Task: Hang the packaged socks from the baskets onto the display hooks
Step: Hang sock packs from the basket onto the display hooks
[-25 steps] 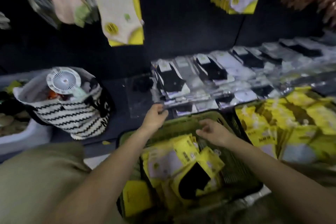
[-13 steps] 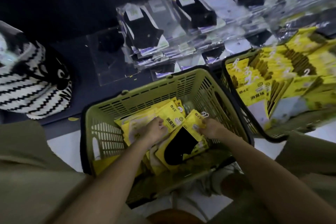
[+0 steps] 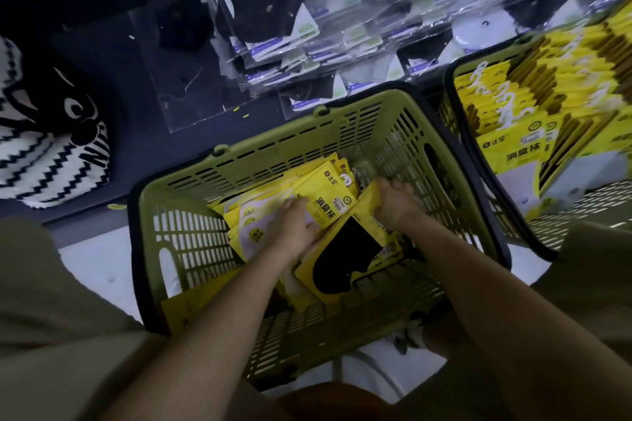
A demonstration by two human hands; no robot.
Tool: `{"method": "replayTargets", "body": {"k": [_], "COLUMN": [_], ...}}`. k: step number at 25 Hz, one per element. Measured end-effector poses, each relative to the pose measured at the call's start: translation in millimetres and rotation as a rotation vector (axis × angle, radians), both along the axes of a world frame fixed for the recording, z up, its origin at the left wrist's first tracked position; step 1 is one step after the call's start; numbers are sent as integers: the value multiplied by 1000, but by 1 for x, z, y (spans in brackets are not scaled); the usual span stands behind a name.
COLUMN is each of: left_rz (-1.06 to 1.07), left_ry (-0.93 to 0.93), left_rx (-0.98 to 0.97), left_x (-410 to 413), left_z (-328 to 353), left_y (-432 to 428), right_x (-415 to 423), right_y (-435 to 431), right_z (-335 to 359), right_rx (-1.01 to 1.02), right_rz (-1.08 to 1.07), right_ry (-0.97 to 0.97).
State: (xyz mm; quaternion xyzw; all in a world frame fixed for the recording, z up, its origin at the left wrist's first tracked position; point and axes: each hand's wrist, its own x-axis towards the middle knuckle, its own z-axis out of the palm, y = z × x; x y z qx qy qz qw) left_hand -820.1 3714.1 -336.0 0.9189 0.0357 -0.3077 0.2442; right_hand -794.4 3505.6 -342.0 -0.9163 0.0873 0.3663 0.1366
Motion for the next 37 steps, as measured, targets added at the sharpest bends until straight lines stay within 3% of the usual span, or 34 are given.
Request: {"method": "replayTargets", "body": {"k": [10,12,14,16,20,24,27,30,33,37], "left_rz": [-86,6,-23,-156,-30,-5,-39,17,65,96], "left_ry": [-89,22,256,281,336,344,367,325,117,10], "left_rx": [72,-141,-332,-274,-352,-223,-128,-52,92,127], "left_x": [1,-1,-12,-26,-19,11,20,18,10,6], "left_z": [-5,-1,4,5,16,36,35,24,9,-6], "left_y": [8,-1,-16,-28,-18,11,30,38,38,41], "right_x": [13,11,8,8,14,15,13,3,-1,0], "right_y": [-18,-19,-18,-19,-19,-3,6,15,26,30], "right_z": [35,47,57,64,70,59,42,18,0,-10], "right_rx": [60,31,5,74,345,617,636,614,662,698], "right_rz": [101,134,109,81,-20,-289,-496,-518,-533,-598], "right_ry": [-7,-43,-73,-58,-15,-107,-117,-2,108,93]}}
